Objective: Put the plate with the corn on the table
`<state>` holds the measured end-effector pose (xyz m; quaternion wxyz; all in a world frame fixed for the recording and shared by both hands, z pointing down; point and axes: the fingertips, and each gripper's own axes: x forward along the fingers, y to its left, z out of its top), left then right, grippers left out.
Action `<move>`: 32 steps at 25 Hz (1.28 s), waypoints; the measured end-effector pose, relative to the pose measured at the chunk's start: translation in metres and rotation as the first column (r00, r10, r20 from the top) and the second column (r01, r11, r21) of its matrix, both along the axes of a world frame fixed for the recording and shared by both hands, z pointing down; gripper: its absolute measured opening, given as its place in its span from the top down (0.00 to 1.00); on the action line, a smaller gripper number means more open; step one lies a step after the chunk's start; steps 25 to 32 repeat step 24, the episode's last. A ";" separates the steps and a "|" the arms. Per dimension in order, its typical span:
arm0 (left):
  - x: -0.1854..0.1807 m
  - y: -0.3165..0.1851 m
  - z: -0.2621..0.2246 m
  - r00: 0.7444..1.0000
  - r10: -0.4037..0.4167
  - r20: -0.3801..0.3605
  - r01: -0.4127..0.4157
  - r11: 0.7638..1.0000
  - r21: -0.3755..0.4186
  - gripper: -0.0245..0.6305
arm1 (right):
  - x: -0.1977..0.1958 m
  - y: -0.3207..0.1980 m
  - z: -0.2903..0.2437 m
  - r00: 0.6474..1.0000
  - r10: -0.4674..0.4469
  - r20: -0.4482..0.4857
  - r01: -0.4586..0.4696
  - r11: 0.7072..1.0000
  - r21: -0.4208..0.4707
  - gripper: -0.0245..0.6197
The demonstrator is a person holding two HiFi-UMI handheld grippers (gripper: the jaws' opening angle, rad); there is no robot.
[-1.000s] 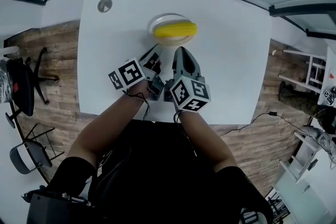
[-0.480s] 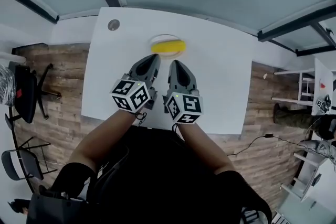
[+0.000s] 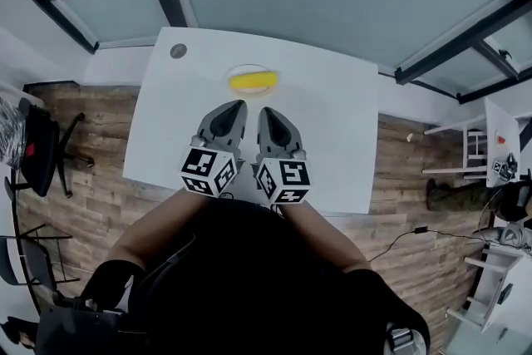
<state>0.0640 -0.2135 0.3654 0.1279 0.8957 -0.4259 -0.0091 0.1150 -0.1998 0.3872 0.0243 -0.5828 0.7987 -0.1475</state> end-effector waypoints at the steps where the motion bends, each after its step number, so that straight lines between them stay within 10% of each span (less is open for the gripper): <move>1: 0.002 0.003 0.000 1.000 -0.005 0.003 0.005 1.000 0.008 0.96 | 0.002 0.003 -0.001 1.000 -0.004 -0.009 0.004 1.000 0.008 0.96; 32: 0.001 0.030 -0.006 0.999 -0.018 0.042 0.016 0.998 0.052 0.96 | 0.003 0.028 -0.016 0.999 -0.021 -0.046 0.024 0.997 0.068 0.96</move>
